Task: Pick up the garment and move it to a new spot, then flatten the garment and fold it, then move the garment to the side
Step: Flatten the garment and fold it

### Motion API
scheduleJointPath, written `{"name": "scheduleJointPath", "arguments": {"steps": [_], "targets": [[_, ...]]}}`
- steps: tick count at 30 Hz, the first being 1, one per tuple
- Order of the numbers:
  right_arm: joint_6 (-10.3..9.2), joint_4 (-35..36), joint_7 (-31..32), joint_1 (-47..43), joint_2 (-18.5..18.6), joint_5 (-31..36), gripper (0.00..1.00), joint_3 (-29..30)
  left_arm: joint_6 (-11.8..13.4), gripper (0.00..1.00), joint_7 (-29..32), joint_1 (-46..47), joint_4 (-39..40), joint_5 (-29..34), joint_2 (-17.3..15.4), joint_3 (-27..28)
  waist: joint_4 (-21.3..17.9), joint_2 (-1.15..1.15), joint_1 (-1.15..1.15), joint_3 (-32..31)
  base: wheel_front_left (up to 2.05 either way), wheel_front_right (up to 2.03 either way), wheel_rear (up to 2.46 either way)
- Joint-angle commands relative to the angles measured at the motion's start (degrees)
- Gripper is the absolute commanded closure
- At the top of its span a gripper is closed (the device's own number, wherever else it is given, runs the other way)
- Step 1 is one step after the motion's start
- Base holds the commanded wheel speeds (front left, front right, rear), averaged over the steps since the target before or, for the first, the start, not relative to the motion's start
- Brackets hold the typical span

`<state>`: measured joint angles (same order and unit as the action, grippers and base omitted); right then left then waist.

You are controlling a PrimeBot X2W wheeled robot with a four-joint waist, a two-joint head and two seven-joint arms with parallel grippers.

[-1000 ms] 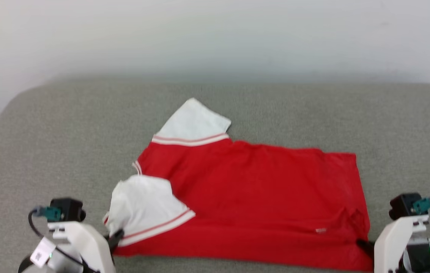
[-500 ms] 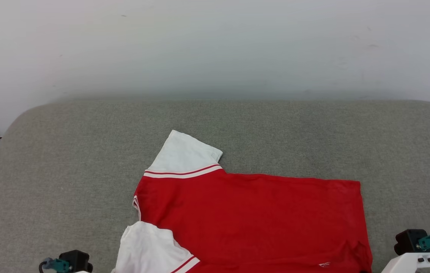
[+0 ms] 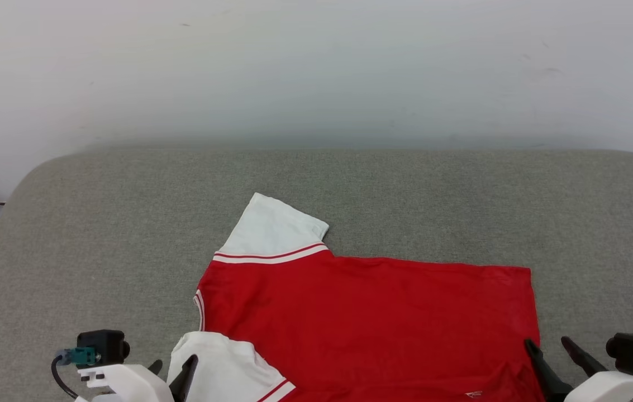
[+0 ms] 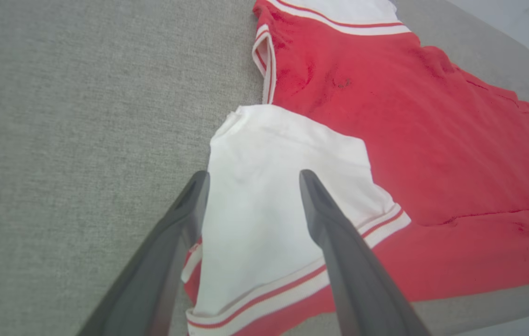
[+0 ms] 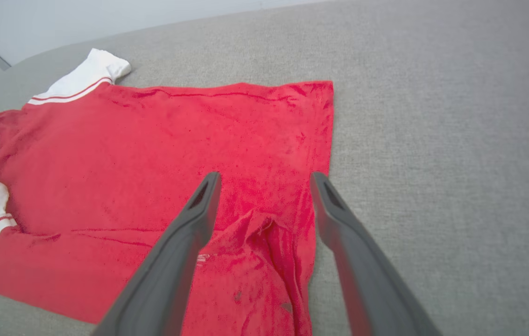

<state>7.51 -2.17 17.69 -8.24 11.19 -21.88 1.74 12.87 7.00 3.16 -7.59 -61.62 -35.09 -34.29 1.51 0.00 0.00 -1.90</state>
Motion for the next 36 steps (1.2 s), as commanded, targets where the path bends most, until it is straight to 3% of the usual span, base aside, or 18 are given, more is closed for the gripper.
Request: {"name": "scheduleJointPath", "arguments": {"steps": [1, 8, 16, 22, 29, 36], "targets": [[-0.04, 0.83, -3.27, -0.29, -1.15, 1.76, 0.0, 0.84, 0.67, 0.0, -1.41, 1.39, 0.59, 1.37, 0.09, 0.28, -0.33, 0.0, 0.0, -0.06, 0.0, 0.0, 0.0], [-0.03, 5.21, -11.29, 1.8, -5.13, 7.62, 0.0, 3.75, 3.0, 0.0, -7.81, 6.17, 1.17, 6.38, 1.05, 1.79, -1.81, 0.0, 0.0, 1.69, 0.0, 0.0, 0.0], [-0.03, 12.45, -13.61, 6.7, -7.02, 10.6, 0.0, 4.48, 0.49, 0.0, -12.38, 15.61, -0.63, 10.46, 3.08, 2.2, -4.01, 0.0, 0.0, 11.02, 0.0, 0.0, 0.0], [-0.03, 15.29, -15.14, 11.34, -7.84, 11.47, 0.0, 3.67, -2.0, 0.0, -11.34, 25.62, -4.7, 12.06, 3.3, 2.65, -5.84, 0.0, 0.0, 17.92, 0.0, 0.0, 0.0], [-0.03, 14.78, -16.55, 14.89, -8.28, 11.05, 0.0, 3.26, -7.43, 0.0, -2.19, 37.94, -9.68, 11.31, 0.83, 1.72, -8.46, 0.0, 0.0, 22.57, 0.0, 0.0, 0.0], [-0.03, 12.56, -18.14, 16.53, -8.36, 9.79, 0.0, 2.91, -12.76, 0.0, 13.75, 47.48, -15.4, 6.57, -2.51, 0.74, -11.33, 0.0, 0.0, 25.58, 0.0, 0.0, 0.0]]}}
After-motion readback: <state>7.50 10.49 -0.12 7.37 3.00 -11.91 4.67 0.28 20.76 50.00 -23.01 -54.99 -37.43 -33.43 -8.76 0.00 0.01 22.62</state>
